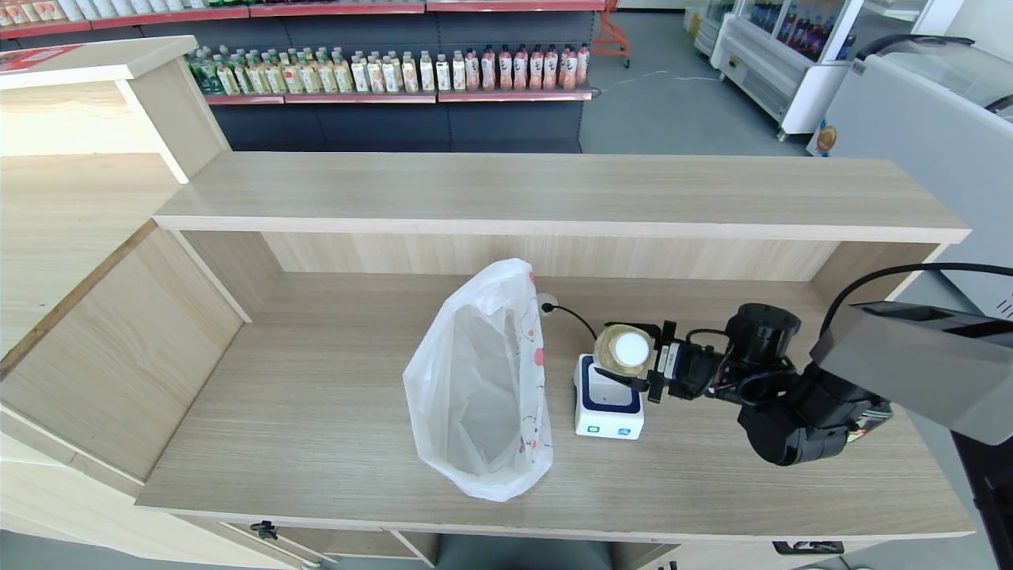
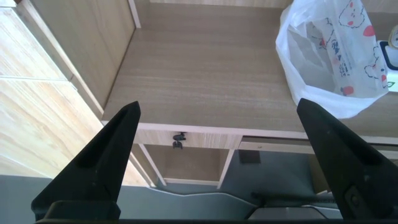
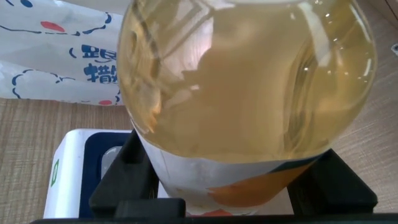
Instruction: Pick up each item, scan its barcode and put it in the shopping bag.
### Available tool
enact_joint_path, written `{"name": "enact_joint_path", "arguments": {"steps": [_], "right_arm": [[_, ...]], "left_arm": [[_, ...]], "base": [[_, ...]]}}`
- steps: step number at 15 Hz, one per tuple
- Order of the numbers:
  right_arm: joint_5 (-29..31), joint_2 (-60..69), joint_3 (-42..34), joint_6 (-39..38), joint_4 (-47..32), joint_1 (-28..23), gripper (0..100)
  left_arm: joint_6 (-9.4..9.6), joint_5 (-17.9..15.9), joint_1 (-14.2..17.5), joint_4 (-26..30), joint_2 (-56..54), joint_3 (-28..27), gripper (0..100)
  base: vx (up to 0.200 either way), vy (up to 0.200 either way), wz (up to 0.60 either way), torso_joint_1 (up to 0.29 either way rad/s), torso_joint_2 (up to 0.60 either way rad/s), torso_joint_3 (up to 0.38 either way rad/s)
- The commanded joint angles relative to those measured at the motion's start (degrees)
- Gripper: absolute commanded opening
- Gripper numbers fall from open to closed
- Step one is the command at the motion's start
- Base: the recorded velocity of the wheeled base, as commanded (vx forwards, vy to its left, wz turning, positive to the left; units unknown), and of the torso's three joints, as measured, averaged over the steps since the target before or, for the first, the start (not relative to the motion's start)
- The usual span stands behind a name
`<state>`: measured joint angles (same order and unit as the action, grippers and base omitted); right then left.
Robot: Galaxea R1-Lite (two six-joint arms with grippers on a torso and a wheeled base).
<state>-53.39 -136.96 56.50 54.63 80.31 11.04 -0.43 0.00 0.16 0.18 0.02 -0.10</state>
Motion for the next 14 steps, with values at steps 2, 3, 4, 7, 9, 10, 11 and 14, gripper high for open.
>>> {"name": "enact_joint_path", "arguments": {"steps": [2,3,4,7,9,10,11,14], "right_arm": [[-0.04,0.99,-0.43,-0.66,0.02,0.03,0],[-0.04,3.37,-1.31,-2.86,-0.59,-0.41,0],[0.22,6.36,-3.42,-6.73,-1.12,-1.29,0],[7.16,23.93,-12.65,-29.23,-2.0,-3.31,0],[16.3,33.34,-20.64,-44.61,-4.55,-3.31,0],[20.35,35.97,-23.19,-49.53,-7.63,-3.31,0],[22.11,37.29,-24.42,-51.64,-9.38,-3.31,0],[25.71,39.58,-28.82,-60.95,-10.61,-2.87,0]], "left_arm": [[-0.01,0.0,0.02,-0.01,-0.02,0.01,100],[-0.01,0.0,0.02,-0.01,-0.02,0.01,100],[-0.01,0.0,0.02,-0.01,-0.02,0.01,100],[0.08,0.0,0.02,-0.01,-0.02,0.01,100],[-0.01,0.0,0.02,-0.01,-0.02,0.01,100],[-0.01,0.0,0.02,-0.01,-0.02,0.01,100],[-0.01,0.0,0.02,-0.01,-0.02,0.01,100],[-0.01,0.0,0.02,-0.01,-0.02,0.01,100]], "base": [[0.0,0.0,0.0,0.0,0.0,0.0],[0.0,0.0,0.0,0.0,0.0,0.0],[0.0,0.0,0.0,0.0,0.0,0.0],[0.0,0.0,0.0,0.0,0.0,0.0],[0.0,0.0,0.0,0.0,0.0,0.0],[0.0,0.0,0.0,0.0,0.0,0.0],[0.0,0.0,0.0,0.0,0.0,0.0],[0.0,0.0,0.0,0.0,0.0,0.0]]}}
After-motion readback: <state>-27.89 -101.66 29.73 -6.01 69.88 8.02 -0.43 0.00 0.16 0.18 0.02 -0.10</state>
